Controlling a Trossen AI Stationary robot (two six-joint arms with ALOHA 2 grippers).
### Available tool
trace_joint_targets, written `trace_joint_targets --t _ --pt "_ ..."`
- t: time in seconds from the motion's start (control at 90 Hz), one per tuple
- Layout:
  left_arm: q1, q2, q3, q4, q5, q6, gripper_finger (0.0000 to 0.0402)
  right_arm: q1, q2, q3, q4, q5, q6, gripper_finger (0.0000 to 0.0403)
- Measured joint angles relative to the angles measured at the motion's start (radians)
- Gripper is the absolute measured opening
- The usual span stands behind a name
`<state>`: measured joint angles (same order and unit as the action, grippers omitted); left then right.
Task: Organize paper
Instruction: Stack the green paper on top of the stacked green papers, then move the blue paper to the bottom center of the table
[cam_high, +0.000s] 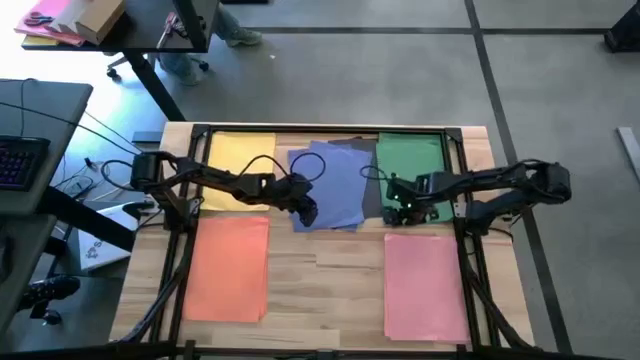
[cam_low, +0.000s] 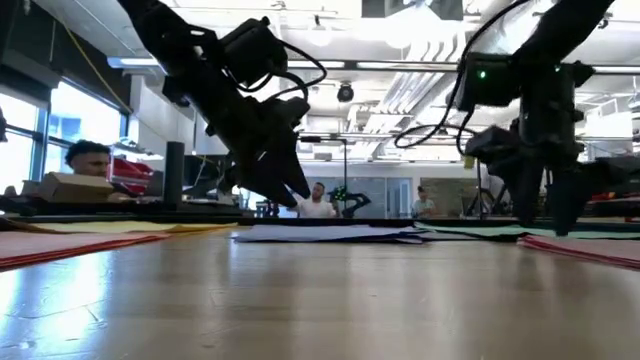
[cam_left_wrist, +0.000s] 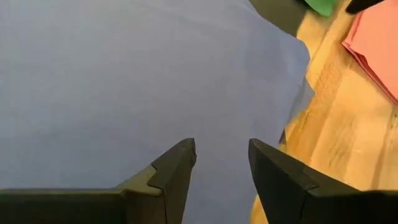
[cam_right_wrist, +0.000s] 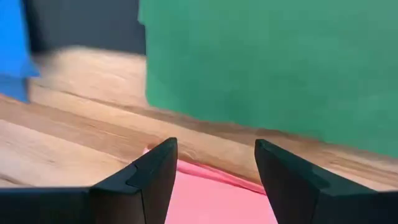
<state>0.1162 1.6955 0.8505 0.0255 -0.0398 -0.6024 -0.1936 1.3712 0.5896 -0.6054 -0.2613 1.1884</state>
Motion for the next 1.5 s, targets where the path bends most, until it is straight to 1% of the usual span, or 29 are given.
trace_joint_targets --t 0.089,0.122,0.233,0.278,0.367,0.444,0.678,0.767,0.844,0.9,1.044,1.111,1.156,1.2,1.256,1.344,1.433,1.5 --pt "-0.001 0.0 0.0 -0.001 0.001 0.003 0.0145 -0.001 0.055 0.003 0.063 -0.044 0.007 0.0201" --pt "-0.002 0.0 0.0 -0.002 0.001 0.003 0.0145 -0.003 0.07 0.007 0.067 -0.042 0.015 0.0201" --pt "-0.006 0.0 0.0 -0.004 0.002 0.004 0.0145 -0.016 0.074 0.021 0.035 0.008 0.038 0.0201" --pt "-0.009 0.0 0.0 -0.004 0.002 0.004 0.0145 -0.026 0.072 0.022 0.012 0.044 0.037 0.0201" --pt "-0.017 0.0 0.0 -0.007 0.004 0.005 0.0145 -0.05 0.044 0.024 -0.003 0.098 0.01 0.0202" --pt "-0.02 0.0 0.0 -0.005 0.004 0.017 0.0145 -0.074 0.03 0.024 -0.017 0.119 -0.004 0.0202" --pt "-0.022 0.0 0.0 -0.006 0.005 0.031 0.0145 -0.104 0.002 0.024 -0.002 0.118 -0.012 0.0201" --pt "-0.022 0.0 0.0 -0.012 0.037 0.025 0.0145 -0.104 0.002 0.023 0.019 0.086 -0.03 0.0201" --pt "-0.019 0.0 0.0 -0.019 0.061 0.024 0.0145 -0.09 0.002 0.024 0.041 0.028 -0.046 0.0201" --pt "-0.019 0.0 0.0 -0.031 0.061 0.029 0.0145 -0.07 0.002 0.024 0.043 0.009 -0.045 0.0201" --pt "-0.018 0.0 0.0 -0.061 0.052 0.031 0.0145 -0.013 0.002 0.024 0.049 0.033 -0.017 0.0201" --pt "-0.018 0.0 0.0 -0.079 0.052 0.031 0.0145 0.016 0.002 0.024 0.094 0.052 -0.03 0.0202" --pt "-0.016 0.0 0.0 -0.091 0.05 0.036 0.0145 0.038 0.002 0.034 0.115 0.06 -0.083 0.0202" --pt "-0.013 0.0 0.0 -0.103 0.045 0.045 0.0145 0.066 0.004 0.058 0.114 0.089 -0.149 0.0202" --pt "-0.011 0.0 0.0 -0.118 0.022 0.061 0.0145 0.103 0.009 0.095 0.117 0.16 -0.243 0.0202" --pt "-0.011 0.0 0.0 -0.124 -0.029 0.081 0.0145 0.156 0.01 0.151 0.108 0.286 -0.435 0.0202" --pt "-0.007 0.0 0.0 -0.114 -0.05 0.08 0.0145 0.206 0.009 0.212 0.116 0.42 -0.687 0.0201" --pt "-0.002 0.0 0.0 -0.095 -0.049 0.081 0.0145 0.246 0.018 0.246 0.117 0.513 -0.925 0.0201"
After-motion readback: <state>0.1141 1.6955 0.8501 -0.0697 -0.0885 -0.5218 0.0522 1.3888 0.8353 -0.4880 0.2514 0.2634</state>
